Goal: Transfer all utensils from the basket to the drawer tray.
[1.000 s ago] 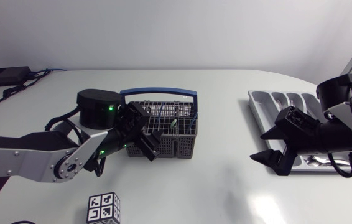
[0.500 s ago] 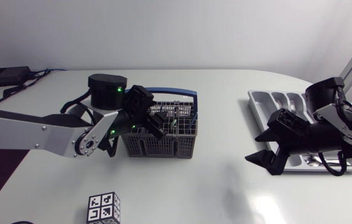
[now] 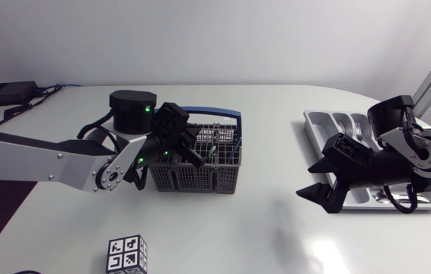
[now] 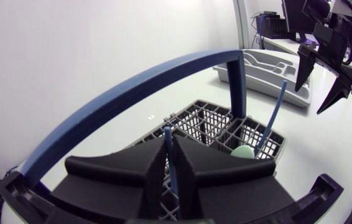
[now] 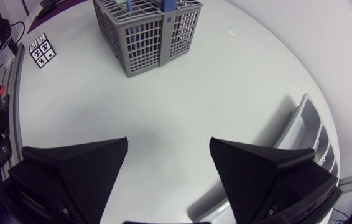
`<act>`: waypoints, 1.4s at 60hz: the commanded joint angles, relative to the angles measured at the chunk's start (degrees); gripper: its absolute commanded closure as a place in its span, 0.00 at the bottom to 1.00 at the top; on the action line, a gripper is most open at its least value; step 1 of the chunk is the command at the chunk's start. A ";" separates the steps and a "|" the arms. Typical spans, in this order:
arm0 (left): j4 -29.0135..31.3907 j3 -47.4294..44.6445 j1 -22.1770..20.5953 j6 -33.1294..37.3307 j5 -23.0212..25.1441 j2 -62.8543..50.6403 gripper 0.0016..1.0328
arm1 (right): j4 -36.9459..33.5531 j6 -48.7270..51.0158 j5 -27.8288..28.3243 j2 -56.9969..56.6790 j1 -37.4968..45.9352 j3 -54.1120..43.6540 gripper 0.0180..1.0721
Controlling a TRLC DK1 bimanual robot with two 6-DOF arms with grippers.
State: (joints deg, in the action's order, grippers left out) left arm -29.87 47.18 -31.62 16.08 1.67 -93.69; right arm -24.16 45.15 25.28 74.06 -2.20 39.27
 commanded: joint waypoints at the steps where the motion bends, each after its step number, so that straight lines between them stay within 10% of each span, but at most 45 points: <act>1: -1.51 -1.65 0.06 -1.13 0.44 1.58 0.97 | -0.09 -1.20 -0.14 -0.06 -0.35 -1.12 0.10; 32: -6.61 -4.99 -1.61 -1.93 0.44 8.35 0.97 | -1.06 -2.61 -1.11 -2.78 -2.90 -2.26 0.10; 60: 3.59 -1.12 -4.07 -9.40 1.14 23.03 0.97 | -2.03 -5.51 -1.55 -8.76 -6.07 -1.47 0.10; 84: 25.21 11.18 0.94 -23.19 20.39 25.75 0.97 | -8.53 -13.50 2.06 -14.56 -14.15 8.28 0.10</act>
State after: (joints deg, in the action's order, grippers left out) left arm -6.35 54.76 -31.90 -3.14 18.94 -67.90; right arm -31.53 34.83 26.04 60.05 -14.44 44.42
